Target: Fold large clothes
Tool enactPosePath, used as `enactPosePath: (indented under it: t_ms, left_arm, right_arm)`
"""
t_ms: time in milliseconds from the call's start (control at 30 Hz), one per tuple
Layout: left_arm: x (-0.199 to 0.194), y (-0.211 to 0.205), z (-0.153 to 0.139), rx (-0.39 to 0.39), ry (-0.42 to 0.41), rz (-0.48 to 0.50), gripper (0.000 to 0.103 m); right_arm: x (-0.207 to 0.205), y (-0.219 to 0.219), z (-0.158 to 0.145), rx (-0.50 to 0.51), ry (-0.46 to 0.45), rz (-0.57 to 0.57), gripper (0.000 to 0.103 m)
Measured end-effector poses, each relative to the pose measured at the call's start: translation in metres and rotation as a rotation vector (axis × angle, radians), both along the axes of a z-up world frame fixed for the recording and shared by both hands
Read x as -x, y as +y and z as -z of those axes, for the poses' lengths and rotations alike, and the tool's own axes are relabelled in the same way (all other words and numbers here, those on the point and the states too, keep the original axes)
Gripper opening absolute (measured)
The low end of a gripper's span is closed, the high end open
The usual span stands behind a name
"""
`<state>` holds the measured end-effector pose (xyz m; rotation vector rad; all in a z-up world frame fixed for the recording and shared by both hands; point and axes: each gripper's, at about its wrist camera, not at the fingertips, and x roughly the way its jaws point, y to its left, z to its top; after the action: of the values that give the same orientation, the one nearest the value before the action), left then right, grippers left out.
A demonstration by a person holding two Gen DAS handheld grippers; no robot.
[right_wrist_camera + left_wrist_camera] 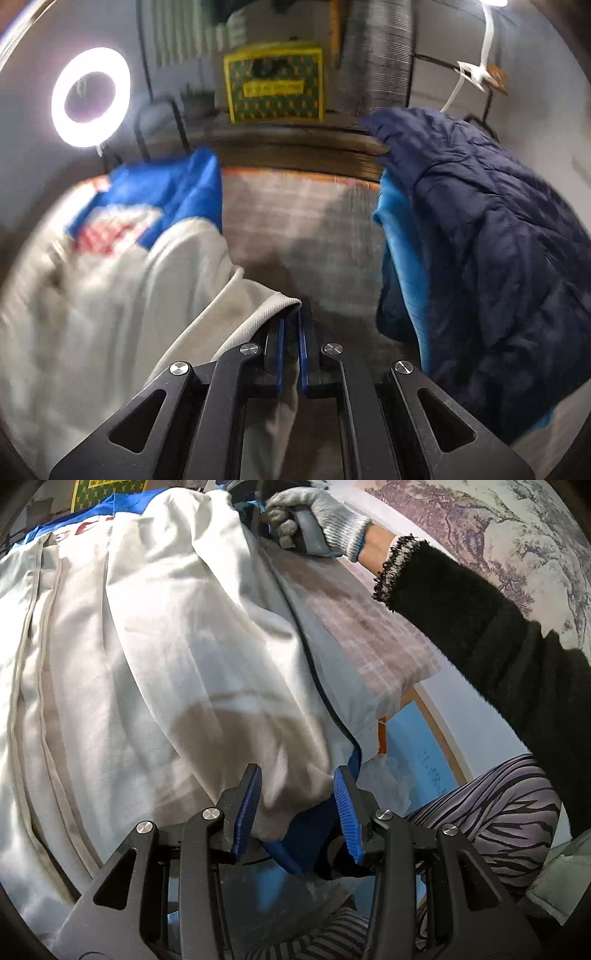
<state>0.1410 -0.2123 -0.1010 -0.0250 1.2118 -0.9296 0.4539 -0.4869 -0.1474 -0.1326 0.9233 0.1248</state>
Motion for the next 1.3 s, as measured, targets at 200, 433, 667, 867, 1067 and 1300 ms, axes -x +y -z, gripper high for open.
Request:
enactPosePath:
  t_ms: [200,433,667,867,1067,1300]
  left_arm:
    - [-0.001,-0.001,0.001,-0.002,0.002,0.000,0.041]
    - [0.006,0.003,-0.009,0.017,-0.028,0.008,0.041]
    - [0.017,0.001,-0.017,0.029,-0.064,0.022,0.041]
    - [0.027,-0.009,-0.019,0.006,-0.102,0.059,0.041]
    - [0.027,-0.008,-0.024,0.008,-0.113,0.049,0.041]
    - [0.024,0.018,-0.031,0.041,-0.110,-0.021,0.041]
  right_arm:
    - [-0.003,-0.010,0.015,0.004,0.059,0.054,0.029]
    - [0.047,-0.040,-0.029,-0.119,0.044,0.078,0.032]
    - [0.098,-0.045,-0.028,-0.592,0.186,0.055,0.056]
    - [0.094,-0.008,-0.009,-0.499,0.216,0.012,0.006]
    - [0.087,-0.045,0.018,-0.268,0.228,0.205,0.001]
    - [0.142,-0.062,-0.038,-0.399,0.141,0.143,0.005]
